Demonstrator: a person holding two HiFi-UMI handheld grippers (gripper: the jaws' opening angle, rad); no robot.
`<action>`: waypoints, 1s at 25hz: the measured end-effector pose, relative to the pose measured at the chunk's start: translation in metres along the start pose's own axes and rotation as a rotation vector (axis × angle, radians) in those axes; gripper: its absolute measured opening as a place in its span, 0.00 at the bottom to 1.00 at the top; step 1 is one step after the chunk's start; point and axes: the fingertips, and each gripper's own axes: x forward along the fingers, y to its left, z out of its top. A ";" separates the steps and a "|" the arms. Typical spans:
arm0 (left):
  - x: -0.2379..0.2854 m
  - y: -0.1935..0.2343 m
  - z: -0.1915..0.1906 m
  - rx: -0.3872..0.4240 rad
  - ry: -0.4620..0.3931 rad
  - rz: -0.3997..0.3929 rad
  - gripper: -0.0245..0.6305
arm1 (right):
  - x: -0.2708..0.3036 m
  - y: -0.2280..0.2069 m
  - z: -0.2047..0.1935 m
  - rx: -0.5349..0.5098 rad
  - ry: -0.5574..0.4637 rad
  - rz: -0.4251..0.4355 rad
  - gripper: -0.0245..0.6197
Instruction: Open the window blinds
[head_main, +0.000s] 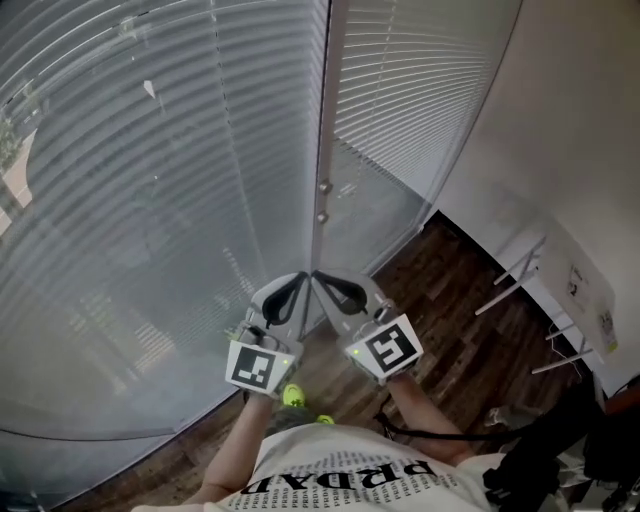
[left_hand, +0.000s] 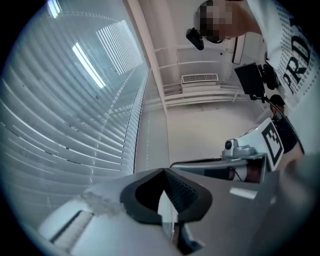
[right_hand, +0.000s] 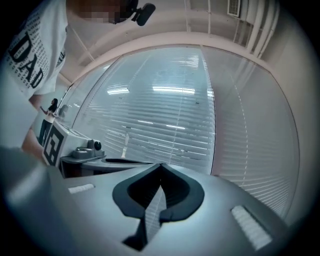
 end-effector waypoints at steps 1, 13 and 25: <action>0.003 0.005 -0.001 -0.005 -0.010 -0.002 0.03 | 0.005 -0.003 -0.001 -0.020 0.006 -0.003 0.05; 0.032 0.057 -0.025 -0.034 -0.016 -0.046 0.03 | 0.059 -0.031 -0.024 -0.117 0.054 -0.085 0.05; 0.054 0.080 -0.038 -0.049 0.014 -0.087 0.03 | 0.082 -0.052 -0.040 -0.209 0.133 -0.141 0.05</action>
